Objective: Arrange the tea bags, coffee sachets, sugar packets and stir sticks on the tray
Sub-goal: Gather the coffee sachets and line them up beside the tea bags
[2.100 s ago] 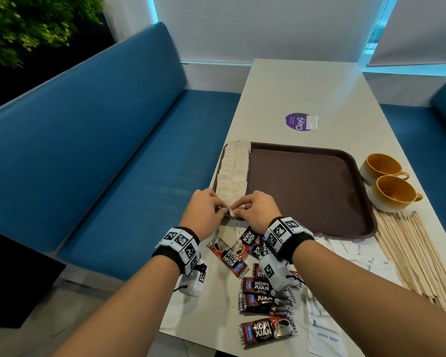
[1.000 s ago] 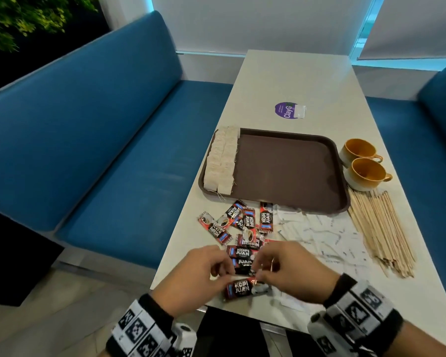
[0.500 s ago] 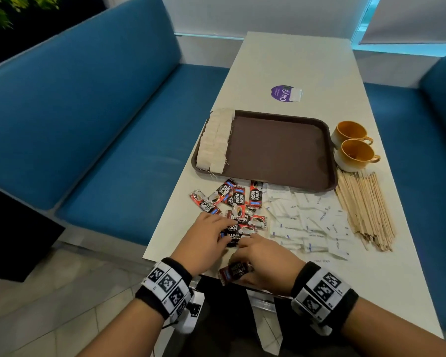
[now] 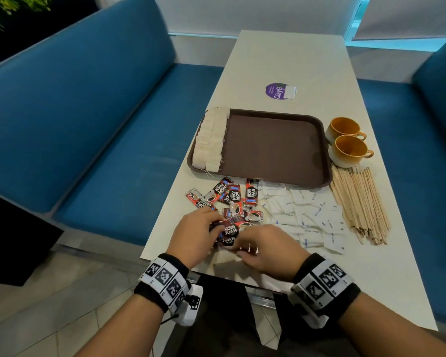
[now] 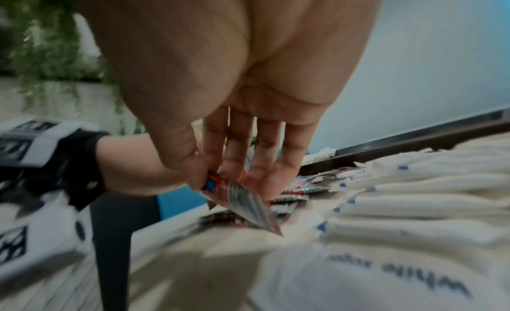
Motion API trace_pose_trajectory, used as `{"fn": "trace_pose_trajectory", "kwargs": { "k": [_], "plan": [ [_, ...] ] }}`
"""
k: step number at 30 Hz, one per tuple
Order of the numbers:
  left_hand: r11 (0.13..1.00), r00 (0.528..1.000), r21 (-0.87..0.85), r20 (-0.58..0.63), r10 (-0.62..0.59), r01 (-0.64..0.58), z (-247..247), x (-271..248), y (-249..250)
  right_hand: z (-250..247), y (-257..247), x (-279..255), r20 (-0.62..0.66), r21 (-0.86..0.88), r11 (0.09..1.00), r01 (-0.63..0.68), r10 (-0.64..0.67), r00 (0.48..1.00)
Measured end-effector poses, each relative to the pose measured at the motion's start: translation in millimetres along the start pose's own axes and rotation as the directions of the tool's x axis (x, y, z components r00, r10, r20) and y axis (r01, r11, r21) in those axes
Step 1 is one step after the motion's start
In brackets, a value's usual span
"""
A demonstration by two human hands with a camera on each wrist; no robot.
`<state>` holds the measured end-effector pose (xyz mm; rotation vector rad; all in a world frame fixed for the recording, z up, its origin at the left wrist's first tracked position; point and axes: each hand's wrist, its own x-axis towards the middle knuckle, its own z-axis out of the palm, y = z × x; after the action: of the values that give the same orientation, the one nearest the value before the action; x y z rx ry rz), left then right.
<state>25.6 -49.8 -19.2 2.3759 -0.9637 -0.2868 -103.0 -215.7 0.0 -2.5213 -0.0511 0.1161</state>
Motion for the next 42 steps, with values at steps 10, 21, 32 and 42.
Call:
{"fn": "trace_pose_trajectory", "kwargs": {
  "k": [10, 21, 32, 42],
  "plan": [
    [0.917, 0.964, -0.317, -0.031, -0.263, 0.240, -32, 2, -14, -32, 6, 9, -0.217, 0.658, 0.732, -0.177, 0.409, 0.886],
    [0.990, 0.981, 0.037, 0.129, -0.143, 0.139, -25, 29, -31, -7, 7, 38, 0.010, 0.125, 0.952, -0.278, 0.279, 0.960],
    [0.997, 0.998, 0.059, 0.000, -0.057, 0.057, -12, 8, -34, 7, 10, 43, 0.059, -0.118, 0.969, -0.217, 0.225, 0.973],
    [0.980, 0.990, 0.193, 0.124, -0.069, 0.045, -26, 26, -42, -13, 14, 42, -0.191, 0.121, 0.978, -0.172, 0.193, 0.962]
  ]
}}
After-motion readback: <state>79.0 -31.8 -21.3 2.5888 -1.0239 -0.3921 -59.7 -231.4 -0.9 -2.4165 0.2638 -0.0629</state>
